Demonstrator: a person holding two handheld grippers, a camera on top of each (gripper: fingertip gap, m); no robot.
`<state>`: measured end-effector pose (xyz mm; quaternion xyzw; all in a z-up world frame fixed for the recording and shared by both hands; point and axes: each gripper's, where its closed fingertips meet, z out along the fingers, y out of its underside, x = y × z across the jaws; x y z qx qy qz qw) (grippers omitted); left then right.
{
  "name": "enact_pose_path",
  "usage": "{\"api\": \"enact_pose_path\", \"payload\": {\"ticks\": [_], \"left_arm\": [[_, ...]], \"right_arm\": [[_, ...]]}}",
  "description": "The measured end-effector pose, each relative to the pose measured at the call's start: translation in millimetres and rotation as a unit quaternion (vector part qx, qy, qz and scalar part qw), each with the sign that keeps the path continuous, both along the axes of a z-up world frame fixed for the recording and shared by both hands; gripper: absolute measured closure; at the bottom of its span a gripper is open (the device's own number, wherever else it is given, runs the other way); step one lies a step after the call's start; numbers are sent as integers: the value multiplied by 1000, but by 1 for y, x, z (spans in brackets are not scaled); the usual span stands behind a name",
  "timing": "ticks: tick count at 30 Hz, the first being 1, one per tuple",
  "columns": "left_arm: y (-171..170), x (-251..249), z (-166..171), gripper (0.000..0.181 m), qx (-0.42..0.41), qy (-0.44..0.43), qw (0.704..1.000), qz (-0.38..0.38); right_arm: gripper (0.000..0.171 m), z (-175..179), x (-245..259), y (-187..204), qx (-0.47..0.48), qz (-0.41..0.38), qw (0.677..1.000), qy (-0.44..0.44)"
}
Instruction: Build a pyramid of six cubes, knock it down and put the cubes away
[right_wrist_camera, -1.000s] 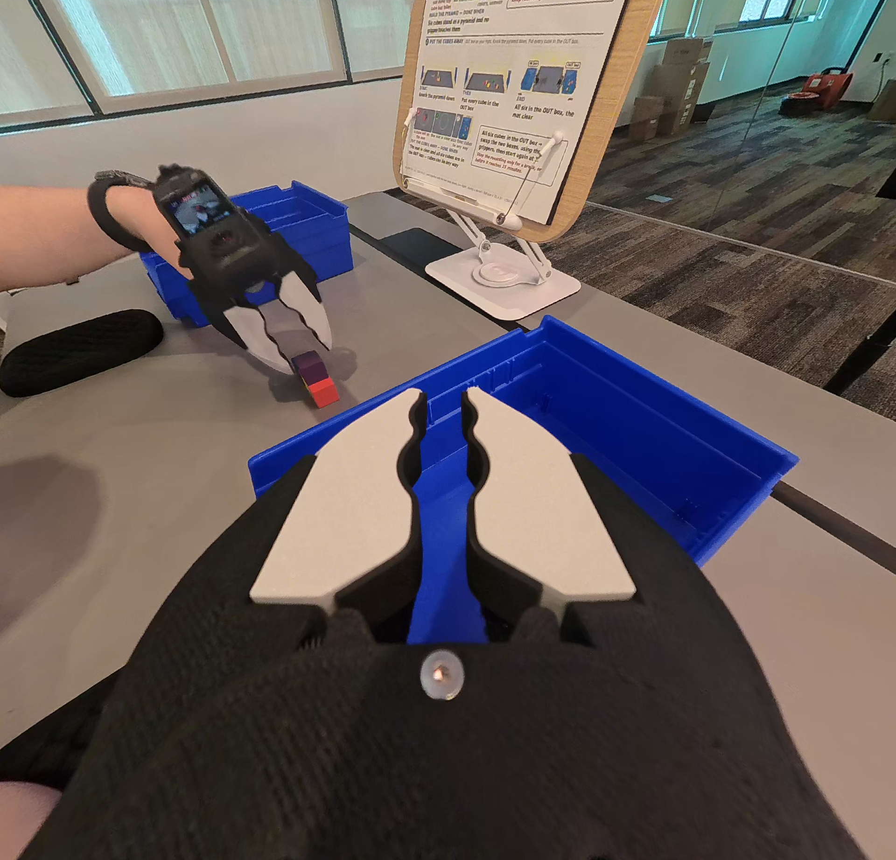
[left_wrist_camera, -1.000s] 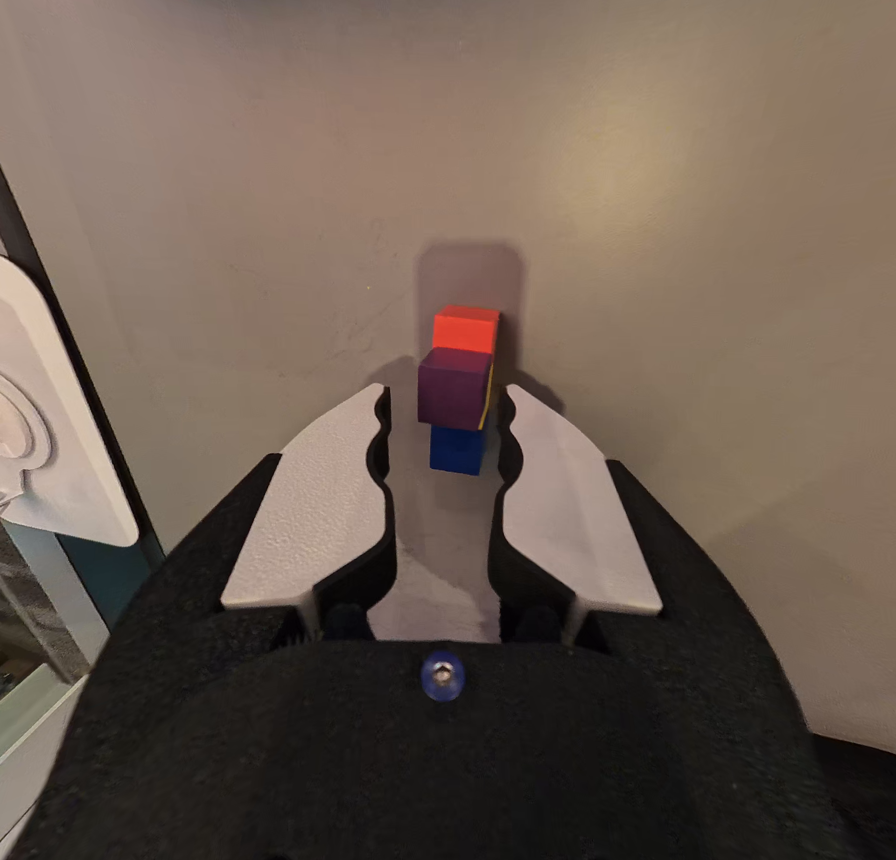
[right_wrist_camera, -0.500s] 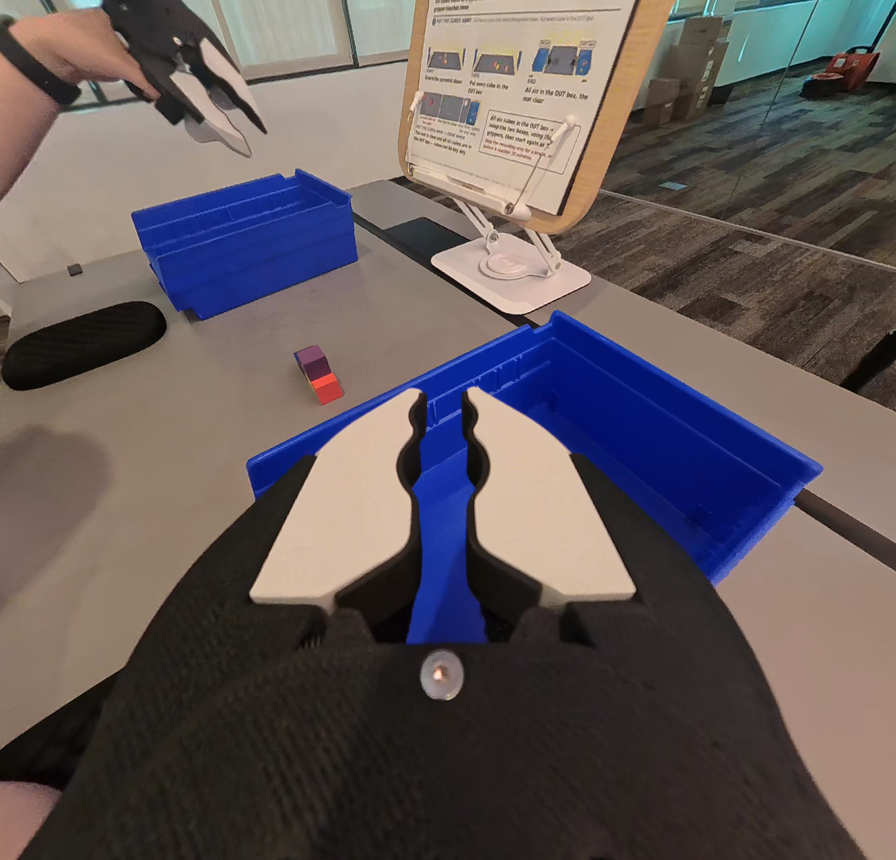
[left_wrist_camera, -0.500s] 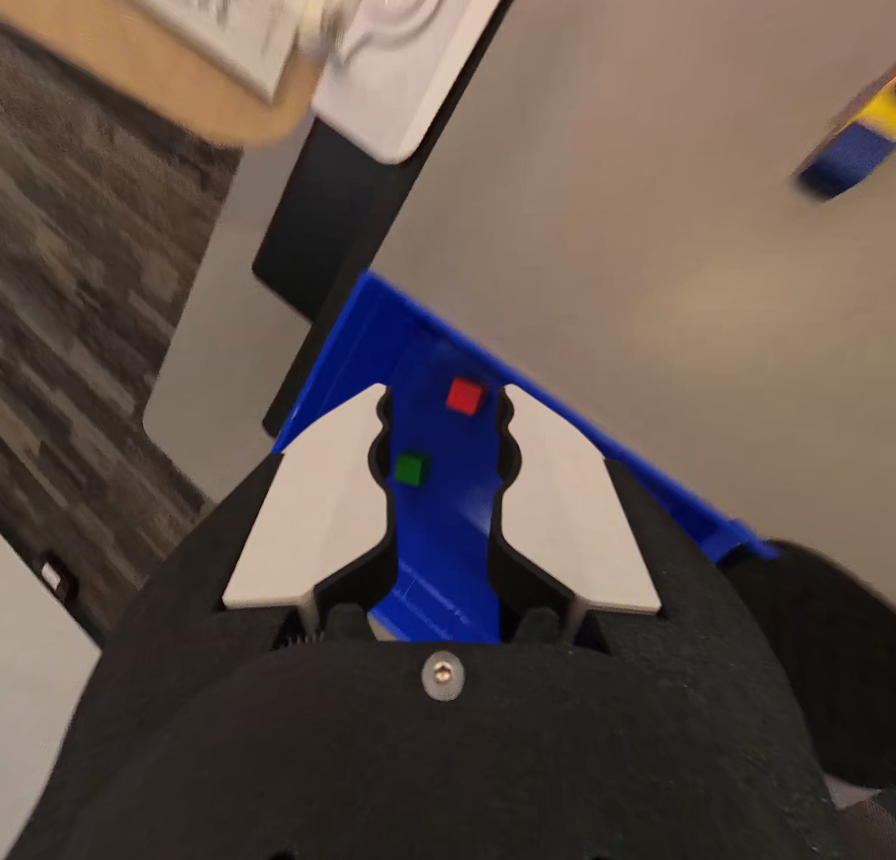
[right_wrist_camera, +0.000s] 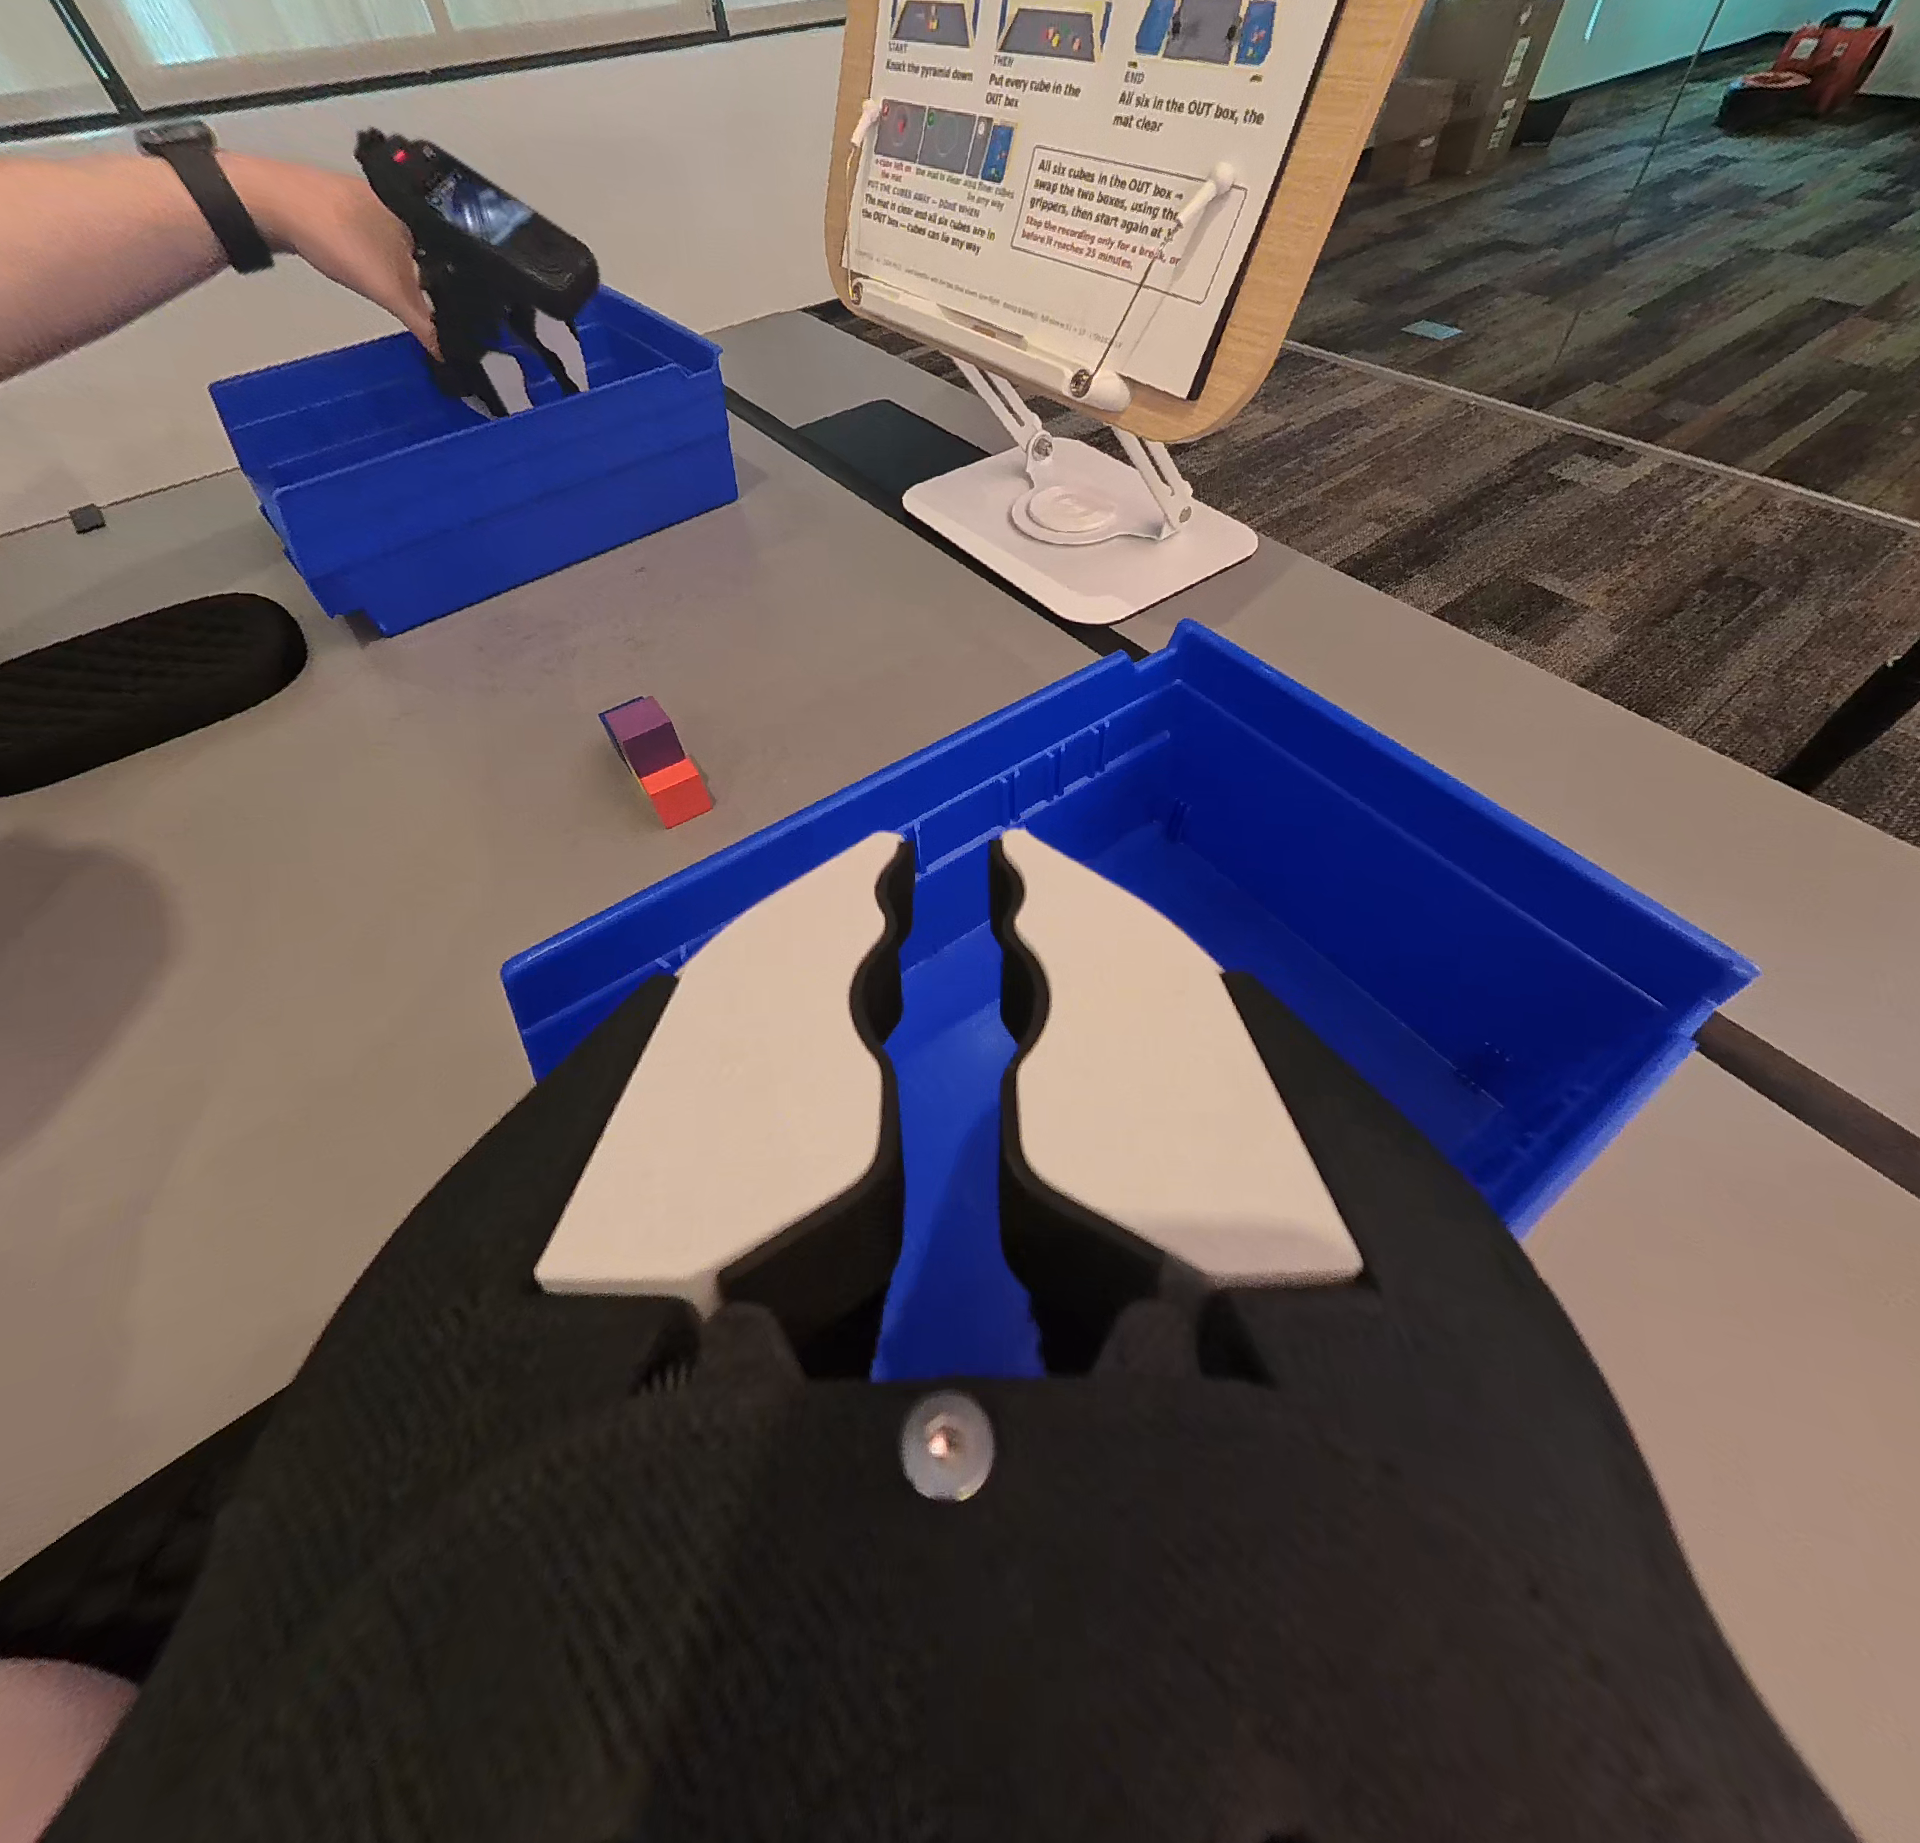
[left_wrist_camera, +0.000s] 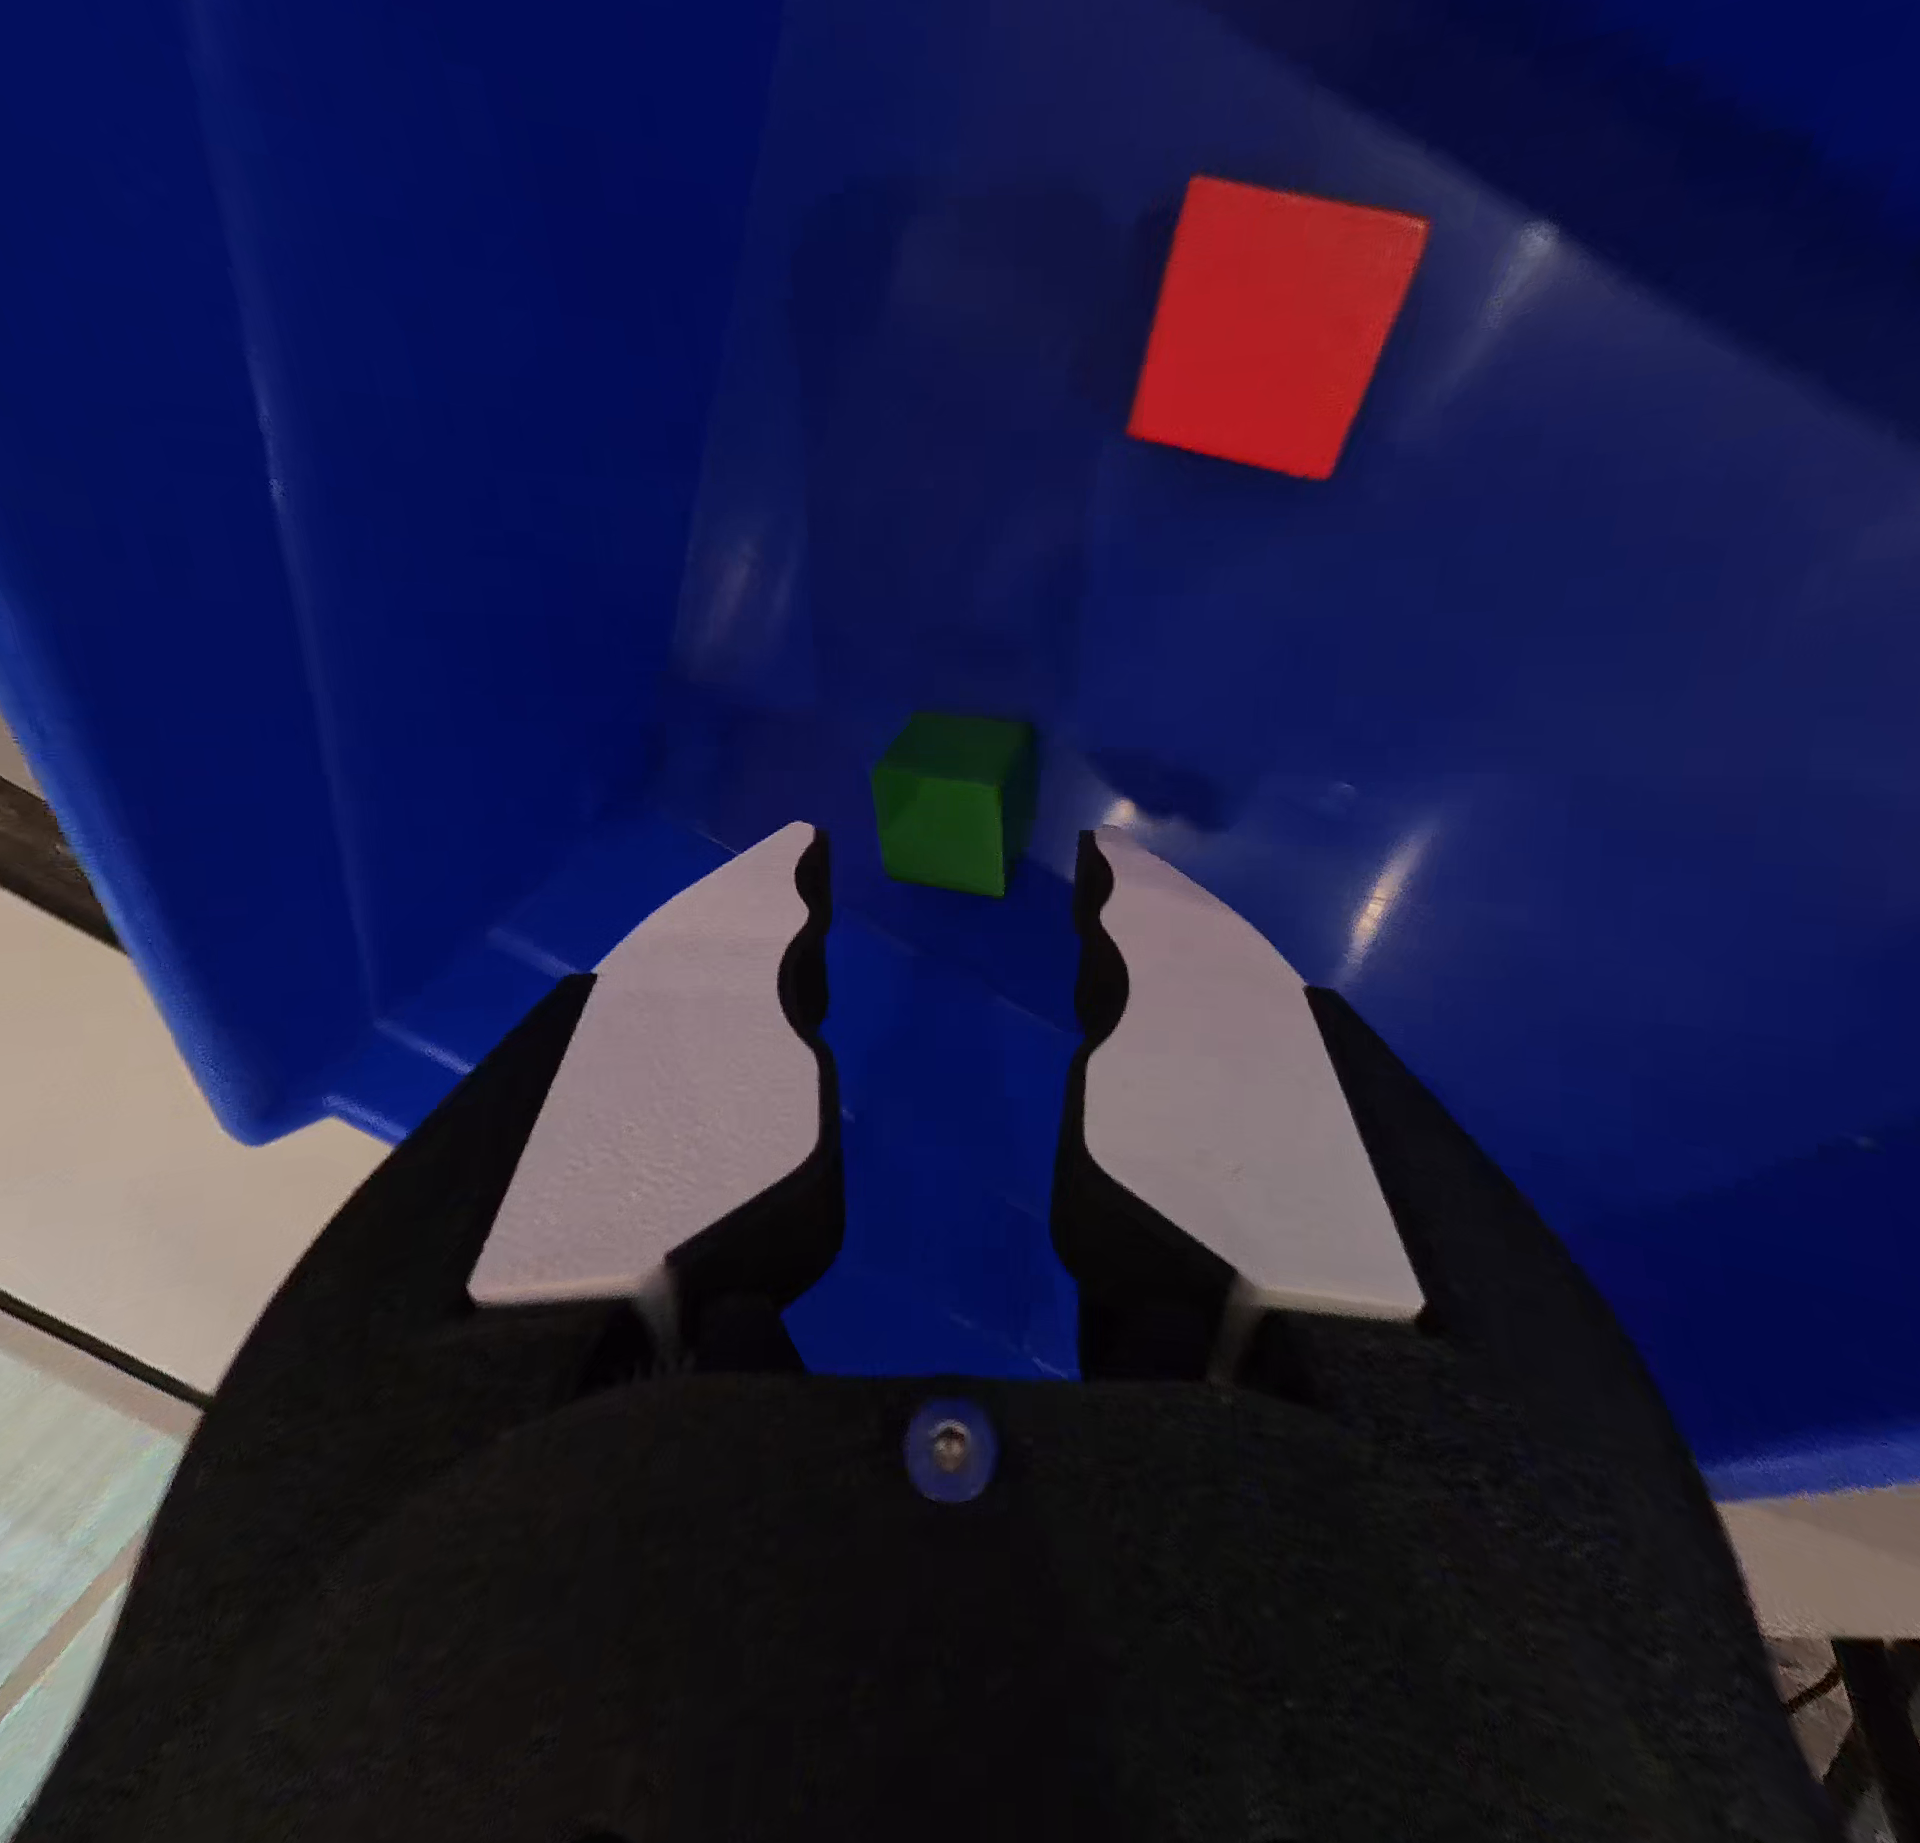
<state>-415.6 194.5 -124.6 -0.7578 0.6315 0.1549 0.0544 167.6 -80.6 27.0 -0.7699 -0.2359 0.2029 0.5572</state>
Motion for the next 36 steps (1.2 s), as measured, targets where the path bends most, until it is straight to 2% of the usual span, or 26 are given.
{"api": "enact_pose_path", "payload": {"ticks": [6,9,14,17,21,24,26,28,31,36], "left_arm": [[6,-4,-10,138,-9,5,1000,15],[7,-6,-12,153,-12,11,1000,18],[6,-7,-1,153,-5,7,1000,21],[6,-3,33,154,26,-17,999,17],[-8,26,114,154,92,-66,993,-19],[-42,76,163,154,108,-126,984,-69],[-72,117,177,154,105,-160,974,-120],[-102,156,174,154,94,-177,964,-173],[-133,199,151,154,89,-166,953,-236],[-165,246,99,154,50,-137,949,-278]], "right_arm": [[157,-6,0,2,-14,0,1000,-6],[157,-7,0,3,-15,0,1000,-11],[157,-7,0,3,-12,1,1000,-6],[157,-5,2,2,-8,0,1000,-3],[157,-3,3,1,-3,-1,1000,1],[157,-2,2,2,-3,0,1000,1],[157,-2,0,2,-3,3,1000,-1],[157,-1,-3,1,-2,7,1000,-5],[157,1,-6,0,2,12,1000,-5],[157,2,-8,-1,4,15,1000,-2]]}}
